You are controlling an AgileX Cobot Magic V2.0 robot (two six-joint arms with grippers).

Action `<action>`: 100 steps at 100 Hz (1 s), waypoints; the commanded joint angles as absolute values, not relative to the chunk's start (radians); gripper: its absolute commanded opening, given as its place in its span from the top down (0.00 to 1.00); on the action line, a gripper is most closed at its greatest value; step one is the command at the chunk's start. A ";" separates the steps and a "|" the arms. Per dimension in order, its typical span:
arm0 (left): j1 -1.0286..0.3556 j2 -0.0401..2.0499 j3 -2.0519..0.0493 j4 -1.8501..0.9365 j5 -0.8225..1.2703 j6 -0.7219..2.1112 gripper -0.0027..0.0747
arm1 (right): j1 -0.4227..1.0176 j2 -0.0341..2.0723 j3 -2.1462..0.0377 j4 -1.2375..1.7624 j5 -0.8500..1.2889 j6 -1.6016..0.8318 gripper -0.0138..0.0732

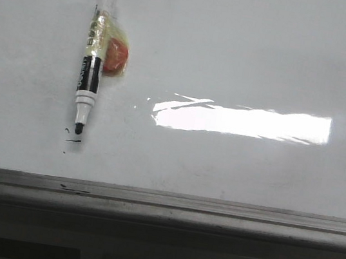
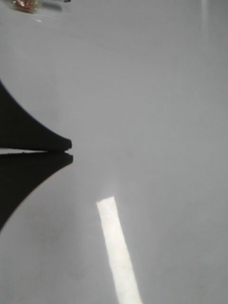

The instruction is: Write number 7 on whiteboard

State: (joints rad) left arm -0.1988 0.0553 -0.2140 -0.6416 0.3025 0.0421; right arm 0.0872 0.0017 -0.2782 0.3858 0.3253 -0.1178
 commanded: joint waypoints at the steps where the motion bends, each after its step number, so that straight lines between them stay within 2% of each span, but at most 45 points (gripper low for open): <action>1: -0.199 0.168 -0.335 -0.542 0.339 0.071 0.98 | 0.081 0.072 -0.396 0.348 0.398 -0.220 0.89; 8: -0.199 0.257 -0.398 -0.518 0.413 0.116 0.92 | 0.081 0.121 -0.452 0.348 0.472 -0.261 0.86; 13: -0.199 0.317 -0.437 -0.518 0.465 0.158 0.80 | 0.081 0.154 -0.484 0.348 0.507 -0.266 0.81; 15: -0.199 0.342 -0.452 -0.518 0.485 0.173 0.76 | 0.081 0.166 -0.495 0.348 0.517 -0.266 0.78; 23: -0.218 0.413 -0.492 -0.521 0.516 0.205 0.51 | 0.081 0.209 -0.529 0.348 0.539 -0.266 0.63; 30: -0.260 0.455 -0.513 -0.525 0.512 0.219 0.36 | 0.081 0.237 -0.539 0.348 0.539 -0.269 0.50; 32: -0.275 0.467 -0.518 -0.525 0.512 0.228 0.35 | 0.081 0.244 -0.539 0.348 0.539 -0.269 0.47; 40: -0.337 0.510 -0.524 -0.559 0.516 0.278 0.36 | 0.081 0.260 -0.539 0.348 0.543 -0.269 0.40; 47: -0.399 0.552 -0.524 -0.613 0.516 0.290 0.40 | 0.081 0.262 -0.539 0.348 0.547 -0.269 0.40; 60: -0.514 0.664 -0.524 -0.744 0.475 0.290 0.40 | 0.087 0.262 -0.539 0.348 0.547 -0.269 0.40; 100: -0.812 0.975 -0.527 -0.927 0.053 0.290 0.42 | 0.091 0.262 -0.539 0.348 0.547 -0.269 0.40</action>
State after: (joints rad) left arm -0.7662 0.9346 -0.4883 -0.8805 0.1829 0.2885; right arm 0.0890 0.2443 -0.5062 0.3418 0.6157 -0.2584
